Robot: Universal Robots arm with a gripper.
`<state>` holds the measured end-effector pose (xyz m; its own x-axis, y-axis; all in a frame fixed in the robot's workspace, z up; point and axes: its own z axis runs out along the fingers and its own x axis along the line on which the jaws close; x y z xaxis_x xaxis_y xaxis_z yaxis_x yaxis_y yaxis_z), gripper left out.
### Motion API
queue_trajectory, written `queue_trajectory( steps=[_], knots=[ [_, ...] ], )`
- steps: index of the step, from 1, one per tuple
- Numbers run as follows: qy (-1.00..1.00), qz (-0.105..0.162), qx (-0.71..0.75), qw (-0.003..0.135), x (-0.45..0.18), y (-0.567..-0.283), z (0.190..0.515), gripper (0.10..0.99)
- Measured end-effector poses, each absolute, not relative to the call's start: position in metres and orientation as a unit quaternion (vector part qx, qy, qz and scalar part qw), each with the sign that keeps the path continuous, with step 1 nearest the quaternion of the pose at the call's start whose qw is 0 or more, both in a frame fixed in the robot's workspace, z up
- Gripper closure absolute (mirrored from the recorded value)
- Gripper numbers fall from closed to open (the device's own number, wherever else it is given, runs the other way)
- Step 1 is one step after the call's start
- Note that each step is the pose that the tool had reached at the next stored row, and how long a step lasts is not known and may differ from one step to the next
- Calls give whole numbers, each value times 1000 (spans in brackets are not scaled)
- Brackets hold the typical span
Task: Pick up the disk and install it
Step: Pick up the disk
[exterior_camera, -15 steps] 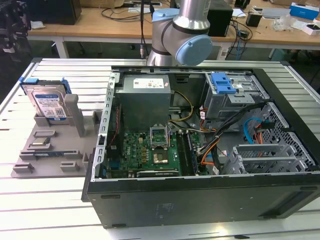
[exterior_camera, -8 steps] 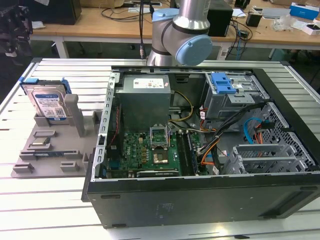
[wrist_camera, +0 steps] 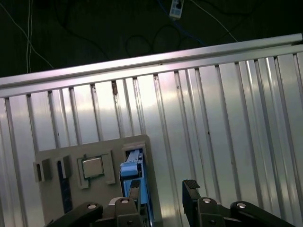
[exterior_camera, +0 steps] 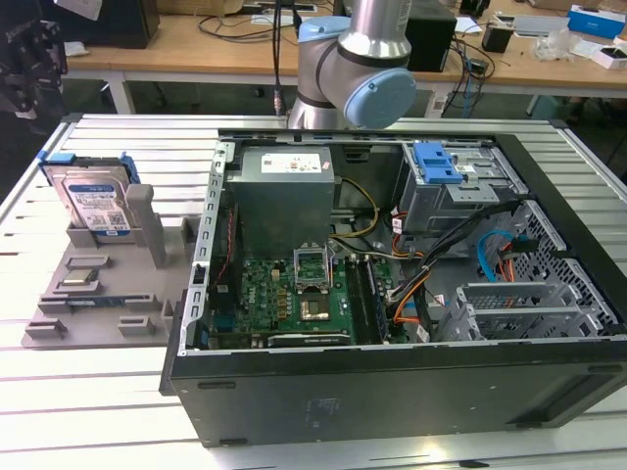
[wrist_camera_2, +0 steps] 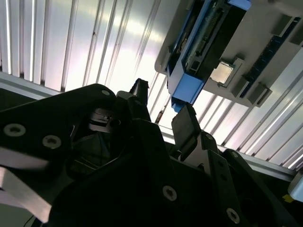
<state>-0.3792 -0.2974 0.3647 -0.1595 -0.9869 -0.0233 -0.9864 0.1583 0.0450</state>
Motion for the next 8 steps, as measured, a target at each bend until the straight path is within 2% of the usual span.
queue_trajectory(
  steps=[8],
  knots=[
    [-756,-23,654,8,-379,-298,342,604]
  ],
)
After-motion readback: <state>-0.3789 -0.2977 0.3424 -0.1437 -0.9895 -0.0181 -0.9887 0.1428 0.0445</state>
